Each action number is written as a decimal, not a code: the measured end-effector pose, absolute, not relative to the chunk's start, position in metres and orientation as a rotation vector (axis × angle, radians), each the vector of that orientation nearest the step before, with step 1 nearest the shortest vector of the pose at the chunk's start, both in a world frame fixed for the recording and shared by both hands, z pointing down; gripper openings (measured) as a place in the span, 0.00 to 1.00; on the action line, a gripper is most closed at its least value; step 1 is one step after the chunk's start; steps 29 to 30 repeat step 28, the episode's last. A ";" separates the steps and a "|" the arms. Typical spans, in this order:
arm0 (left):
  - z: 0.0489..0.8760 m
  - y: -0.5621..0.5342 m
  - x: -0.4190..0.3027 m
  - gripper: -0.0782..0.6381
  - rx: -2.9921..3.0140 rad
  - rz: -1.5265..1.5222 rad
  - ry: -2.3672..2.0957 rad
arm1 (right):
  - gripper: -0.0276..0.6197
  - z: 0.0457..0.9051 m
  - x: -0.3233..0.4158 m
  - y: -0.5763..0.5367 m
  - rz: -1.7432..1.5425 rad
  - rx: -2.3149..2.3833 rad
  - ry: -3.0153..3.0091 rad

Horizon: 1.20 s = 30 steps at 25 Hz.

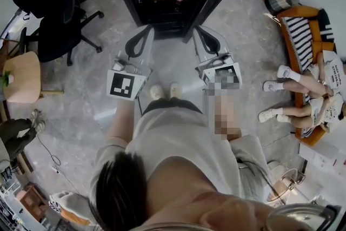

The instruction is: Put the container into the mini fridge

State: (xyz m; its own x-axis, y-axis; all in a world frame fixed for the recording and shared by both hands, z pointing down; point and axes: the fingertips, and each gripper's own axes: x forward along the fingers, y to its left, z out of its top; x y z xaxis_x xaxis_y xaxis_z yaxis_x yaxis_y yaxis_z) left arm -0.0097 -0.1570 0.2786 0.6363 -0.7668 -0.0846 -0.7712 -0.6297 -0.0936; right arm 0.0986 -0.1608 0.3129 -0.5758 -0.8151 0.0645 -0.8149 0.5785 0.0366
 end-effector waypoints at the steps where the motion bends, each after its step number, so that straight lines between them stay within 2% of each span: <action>1: 0.277 -0.155 -0.010 0.11 -2.731 0.058 1.286 | 0.04 0.311 0.098 -0.159 -0.005 1.412 -2.732; 30: 0.258 -0.143 -0.023 0.11 -2.709 0.116 1.269 | 0.04 0.281 0.079 -0.146 -0.073 1.409 -2.804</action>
